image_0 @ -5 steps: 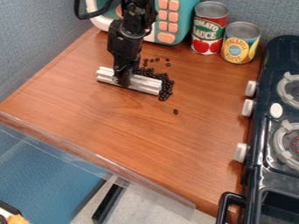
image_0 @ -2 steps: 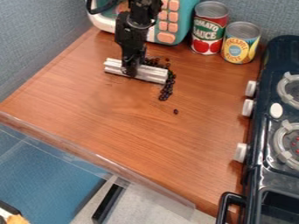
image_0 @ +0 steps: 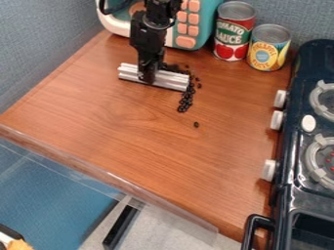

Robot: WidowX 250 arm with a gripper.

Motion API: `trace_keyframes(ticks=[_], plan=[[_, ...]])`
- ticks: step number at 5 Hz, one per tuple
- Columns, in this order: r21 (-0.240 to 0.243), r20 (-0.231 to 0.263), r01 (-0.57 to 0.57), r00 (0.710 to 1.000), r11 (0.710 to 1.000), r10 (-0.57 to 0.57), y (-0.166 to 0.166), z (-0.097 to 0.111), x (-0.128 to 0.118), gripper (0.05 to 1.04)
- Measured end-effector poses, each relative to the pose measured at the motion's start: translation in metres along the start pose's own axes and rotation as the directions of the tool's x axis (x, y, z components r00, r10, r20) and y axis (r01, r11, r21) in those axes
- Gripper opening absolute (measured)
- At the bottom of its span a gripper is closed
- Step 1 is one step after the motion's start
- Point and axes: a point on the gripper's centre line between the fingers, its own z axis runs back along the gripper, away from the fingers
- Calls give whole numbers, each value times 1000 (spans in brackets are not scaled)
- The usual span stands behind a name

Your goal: Sweep into pile

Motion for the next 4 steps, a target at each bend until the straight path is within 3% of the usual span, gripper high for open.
trace_keyframes(ticks=[2, 4], plan=[[-16, -59, 4, 998, 1000, -5, 2, 9, -4, 363], [-93, -109, 8, 994, 996, -18, 9, 58, -3, 363]])
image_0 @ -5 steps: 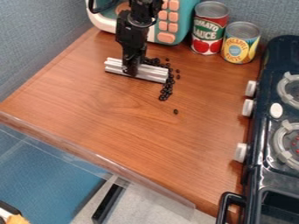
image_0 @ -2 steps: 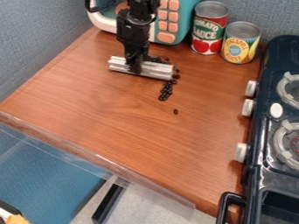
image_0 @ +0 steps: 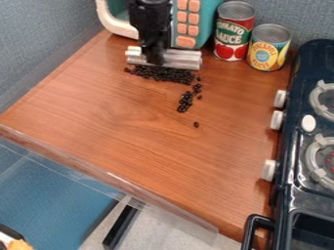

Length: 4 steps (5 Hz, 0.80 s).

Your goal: Sweep into pile

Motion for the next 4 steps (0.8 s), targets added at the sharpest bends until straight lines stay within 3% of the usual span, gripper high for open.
trace_keyframes(ticks=[1, 2, 3, 4], plan=[[-23, -20, 2, 1000, 1000, -3, 13, 21, -1, 363], [-28, -2, -26, 1000, 999, 26, 44, 43, -9, 363], [-2, 9, -43, 999, 999, 43, 73, 47, -26, 363], [29, 63, -141, 988, 990, 139, 91, 39, -35, 363]])
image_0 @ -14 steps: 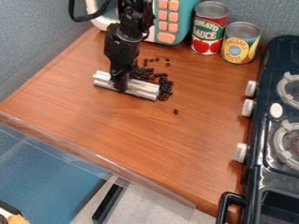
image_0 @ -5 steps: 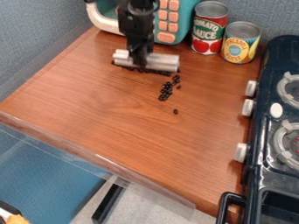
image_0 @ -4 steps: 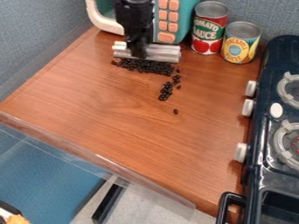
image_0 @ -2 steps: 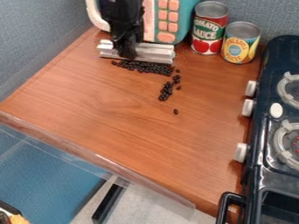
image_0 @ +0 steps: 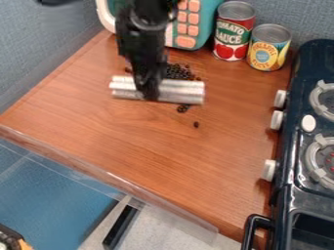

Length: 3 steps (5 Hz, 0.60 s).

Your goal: Sweep into pile

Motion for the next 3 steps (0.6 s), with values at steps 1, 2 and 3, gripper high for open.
trace_keyframes(ticks=[1, 2, 3], plan=[[3, 54, -81, 995, 997, 81, 5, -9, -12, 363], [52, 134, -167, 978, 985, 159, 11, -38, -17, 363], [78, 211, -231, 955, 970, 211, 15, -57, -24, 363]])
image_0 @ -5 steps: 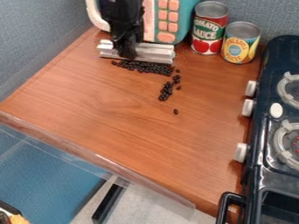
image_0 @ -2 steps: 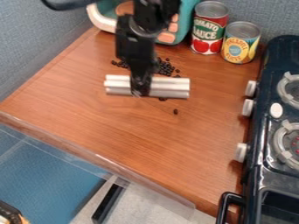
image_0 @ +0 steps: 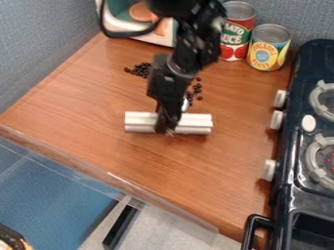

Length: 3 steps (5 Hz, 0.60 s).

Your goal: Sweep into pile

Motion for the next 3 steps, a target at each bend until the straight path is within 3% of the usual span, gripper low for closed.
trace_keyframes(ticks=[2, 3], plan=[[79, 35, -89, 996, 993, 86, 16, -7, -5, 363], [77, 26, -69, 997, 995, 67, 23, -7, -7, 363]])
